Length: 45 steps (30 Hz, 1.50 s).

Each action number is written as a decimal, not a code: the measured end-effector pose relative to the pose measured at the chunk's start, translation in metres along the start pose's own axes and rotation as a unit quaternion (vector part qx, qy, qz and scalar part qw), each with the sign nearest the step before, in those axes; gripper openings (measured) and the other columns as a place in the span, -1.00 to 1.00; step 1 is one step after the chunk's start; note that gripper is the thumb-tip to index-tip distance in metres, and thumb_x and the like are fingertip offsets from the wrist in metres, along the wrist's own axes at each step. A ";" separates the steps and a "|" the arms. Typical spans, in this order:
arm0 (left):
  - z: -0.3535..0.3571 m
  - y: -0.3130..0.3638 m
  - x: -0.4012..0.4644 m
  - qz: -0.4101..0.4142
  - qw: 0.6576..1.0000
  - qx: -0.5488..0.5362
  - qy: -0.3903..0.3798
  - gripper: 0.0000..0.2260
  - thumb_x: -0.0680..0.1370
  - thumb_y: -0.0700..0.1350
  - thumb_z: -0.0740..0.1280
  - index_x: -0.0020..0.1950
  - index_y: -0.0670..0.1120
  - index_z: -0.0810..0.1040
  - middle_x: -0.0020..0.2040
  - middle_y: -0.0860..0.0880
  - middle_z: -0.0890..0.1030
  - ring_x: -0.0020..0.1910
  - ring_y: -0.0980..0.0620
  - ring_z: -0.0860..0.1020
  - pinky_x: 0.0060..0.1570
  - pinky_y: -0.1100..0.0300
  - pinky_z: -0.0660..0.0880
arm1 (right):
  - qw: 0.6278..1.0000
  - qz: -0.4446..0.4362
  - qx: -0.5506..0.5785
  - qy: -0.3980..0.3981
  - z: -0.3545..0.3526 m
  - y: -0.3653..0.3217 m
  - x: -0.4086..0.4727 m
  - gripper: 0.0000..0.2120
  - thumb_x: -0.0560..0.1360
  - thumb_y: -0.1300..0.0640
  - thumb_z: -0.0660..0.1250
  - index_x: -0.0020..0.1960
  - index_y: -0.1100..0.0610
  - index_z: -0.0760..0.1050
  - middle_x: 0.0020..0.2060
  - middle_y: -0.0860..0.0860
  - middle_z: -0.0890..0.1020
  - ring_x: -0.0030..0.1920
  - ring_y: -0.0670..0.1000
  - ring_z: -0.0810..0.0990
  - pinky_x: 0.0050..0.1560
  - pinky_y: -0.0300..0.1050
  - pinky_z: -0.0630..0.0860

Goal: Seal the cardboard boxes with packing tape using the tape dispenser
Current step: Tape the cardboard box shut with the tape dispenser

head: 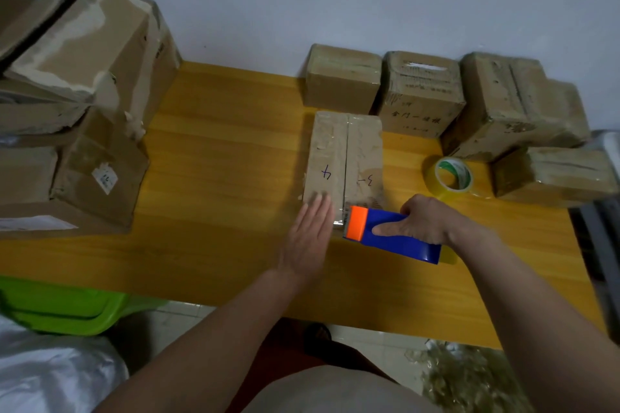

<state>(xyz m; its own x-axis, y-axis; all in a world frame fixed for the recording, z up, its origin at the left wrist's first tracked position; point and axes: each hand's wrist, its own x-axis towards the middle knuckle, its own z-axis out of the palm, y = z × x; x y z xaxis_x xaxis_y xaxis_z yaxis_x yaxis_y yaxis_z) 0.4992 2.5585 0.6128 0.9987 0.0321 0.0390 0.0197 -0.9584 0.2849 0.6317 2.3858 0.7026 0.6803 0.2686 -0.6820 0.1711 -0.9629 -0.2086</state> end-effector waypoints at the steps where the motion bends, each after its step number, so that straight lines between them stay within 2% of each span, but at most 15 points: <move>1: -0.001 0.000 -0.001 0.033 0.996 0.043 -0.066 -0.34 0.39 -0.37 -0.22 0.50 -0.22 -0.25 0.53 -0.20 -0.24 0.51 -0.11 -0.25 0.49 0.01 -0.25 | 1.000 -0.001 0.002 -0.002 0.000 0.001 0.000 -0.39 0.28 -0.39 0.40 0.02 0.10 0.45 -0.15 0.03 0.60 -0.12 0.04 0.58 -0.14 -0.11 0.51; 3: 0.000 -0.004 -0.002 0.010 0.985 0.085 -0.149 -0.41 0.44 -0.33 -0.25 0.43 -0.20 -0.43 0.44 -0.18 -0.44 0.44 -0.10 -0.42 0.46 0.02 -0.35 | 1.000 -0.008 0.005 -0.005 0.001 0.003 0.001 -0.39 0.27 -0.39 0.41 0.03 0.09 0.45 -0.13 0.03 0.60 -0.10 0.04 0.59 -0.07 -0.07 0.54; 5: 0.000 -0.004 -0.001 0.014 0.980 0.110 -0.167 -0.40 0.53 -0.34 -0.12 0.42 -0.19 -0.47 0.43 -0.17 -0.46 0.45 -0.10 -0.43 0.46 0.02 -0.36 | 1.000 -0.011 -0.004 -0.009 0.001 0.006 0.001 -0.39 0.27 -0.38 0.41 0.05 0.07 0.44 -0.11 0.02 0.59 -0.09 0.04 0.58 -0.01 -0.04 0.56; 8: 0.002 -0.005 -0.003 0.013 0.980 0.115 -0.163 -0.32 0.56 -0.34 0.01 0.44 -0.18 -0.45 0.46 -0.17 -0.45 0.47 -0.11 -0.42 0.48 0.01 -0.34 | 1.000 -0.007 -0.020 -0.020 -0.005 0.016 -0.002 -0.41 0.27 -0.38 0.42 0.04 0.05 0.44 -0.11 0.01 0.59 -0.09 0.03 0.58 -0.02 -0.06 0.55; 12: 0.001 -0.004 -0.005 0.011 0.982 0.116 -0.152 -0.34 0.57 -0.31 0.01 0.46 -0.19 -0.44 0.48 -0.17 -0.43 0.43 -0.10 -0.46 0.47 0.01 -0.36 | 1.000 0.014 -0.019 -0.018 -0.013 0.030 -0.007 -0.43 0.27 -0.38 0.42 0.01 0.05 0.45 -0.14 0.00 0.59 -0.10 0.03 0.57 -0.12 -0.11 0.50; 17: -0.003 0.001 -0.005 -0.002 0.983 0.103 -0.152 -0.31 0.57 -0.28 0.05 0.43 -0.19 -0.46 0.50 -0.20 -0.42 0.48 -0.13 -0.41 0.49 -0.03 -0.32 | 0.999 0.025 -0.043 0.000 -0.005 0.025 -0.004 -0.35 0.29 -0.39 0.40 0.11 0.08 0.40 -0.01 0.03 0.57 0.01 0.08 0.55 0.04 -0.02 0.54; 19: -0.003 0.010 -0.002 -0.018 0.983 0.099 -0.152 -0.42 0.57 -0.30 -0.09 0.43 -0.22 -0.44 0.52 -0.23 -0.37 0.50 -0.15 -0.38 0.49 -0.04 -0.33 | 0.999 0.027 -0.039 0.002 -0.005 0.027 -0.003 -0.34 0.28 -0.40 0.40 0.12 0.08 0.42 -0.01 0.03 0.58 0.01 0.07 0.56 0.05 -0.02 0.54; 20: -0.004 0.016 0.001 -0.013 0.984 0.097 -0.151 -0.50 0.54 -0.30 -0.26 0.43 -0.23 -0.42 0.51 -0.24 -0.36 0.49 -0.16 -0.39 0.47 -0.04 -0.36 | 0.999 0.027 -0.039 0.001 -0.005 0.028 -0.003 -0.34 0.28 -0.40 0.39 0.12 0.08 0.43 -0.02 0.02 0.58 0.00 0.07 0.56 0.04 -0.02 0.54; 21: -0.004 0.021 0.003 -0.001 0.986 0.090 -0.143 -0.47 0.46 -0.30 -0.43 0.44 -0.24 -0.41 0.50 -0.24 -0.38 0.47 -0.16 -0.40 0.44 -0.03 -0.38 | 0.999 0.025 -0.040 0.000 -0.005 0.029 -0.003 -0.35 0.28 -0.40 0.39 0.12 0.07 0.44 -0.03 0.02 0.58 0.00 0.07 0.56 0.03 -0.02 0.54; 22: -0.004 0.026 0.006 0.025 0.985 0.091 -0.143 -0.42 0.39 -0.31 -0.49 0.45 -0.23 -0.40 0.48 -0.23 -0.40 0.45 -0.15 -0.41 0.42 -0.02 -0.40 | 0.999 0.023 -0.042 -0.002 -0.005 0.029 -0.003 -0.35 0.28 -0.40 0.39 0.11 0.07 0.43 -0.02 0.02 0.58 0.01 0.07 0.56 0.03 -0.03 0.54; 24: -0.004 0.033 0.006 0.062 0.980 0.093 -0.165 -0.43 0.45 -0.32 -0.33 0.46 -0.21 -0.41 0.48 -0.19 -0.41 0.46 -0.11 -0.41 0.43 0.01 -0.38 | 0.999 0.022 -0.042 -0.002 -0.004 0.030 -0.003 -0.38 0.29 -0.40 0.39 0.10 0.05 0.42 -0.01 0.02 0.58 0.02 0.08 0.56 0.02 -0.04 0.53; 27: 0.002 0.029 0.007 0.066 0.978 0.107 -0.167 -0.36 0.54 -0.34 -0.07 0.48 -0.18 -0.41 0.51 -0.17 -0.39 0.50 -0.10 -0.38 0.47 0.00 -0.33 | 0.999 0.016 -0.034 0.005 -0.003 0.033 -0.001 -0.38 0.28 -0.40 0.39 0.08 0.05 0.44 -0.03 0.02 0.59 0.00 0.07 0.56 0.02 -0.04 0.53; 35: 0.002 0.027 0.004 0.077 0.974 0.127 -0.169 -0.30 0.55 -0.34 0.03 0.46 -0.18 -0.45 0.52 -0.17 -0.40 0.49 -0.09 -0.40 0.47 0.00 -0.36 | 1.000 0.014 -0.001 -0.022 -0.016 0.065 -0.008 -0.49 0.25 -0.36 0.45 -0.09 0.04 0.50 -0.14 0.02 0.60 -0.13 0.02 0.57 -0.10 -0.09 0.49; 40: 0.003 0.035 0.006 0.042 0.979 0.109 -0.168 -0.24 0.54 -0.34 0.08 0.49 -0.11 -0.43 0.53 -0.17 -0.38 0.48 -0.10 -0.41 0.47 0.00 -0.36 | 1.000 0.027 0.004 0.000 -0.014 0.077 -0.010 -0.45 0.27 -0.36 0.43 -0.01 0.05 0.49 -0.07 0.02 0.58 -0.04 0.04 0.54 -0.05 -0.07 0.48; 45: 0.008 0.050 0.013 0.010 0.971 0.149 -0.188 -0.14 0.58 -0.24 0.23 0.48 0.02 -0.46 0.41 -0.24 -0.46 0.49 -0.24 -0.37 0.40 -0.11 -0.37 | 0.999 0.027 0.022 -0.010 -0.010 0.080 -0.010 -0.50 0.31 -0.35 0.41 -0.05 0.06 0.50 -0.11 0.01 0.59 -0.08 0.03 0.56 -0.05 -0.06 0.49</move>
<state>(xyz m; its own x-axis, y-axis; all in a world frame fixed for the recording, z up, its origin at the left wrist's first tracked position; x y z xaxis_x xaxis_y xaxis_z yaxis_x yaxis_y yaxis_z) 0.5132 2.5088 0.6195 0.9445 -0.0392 -0.3261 -0.0426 -0.9991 -0.0034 0.6462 2.3056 0.6998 0.6738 0.2179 -0.7061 0.1036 -0.9739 -0.2018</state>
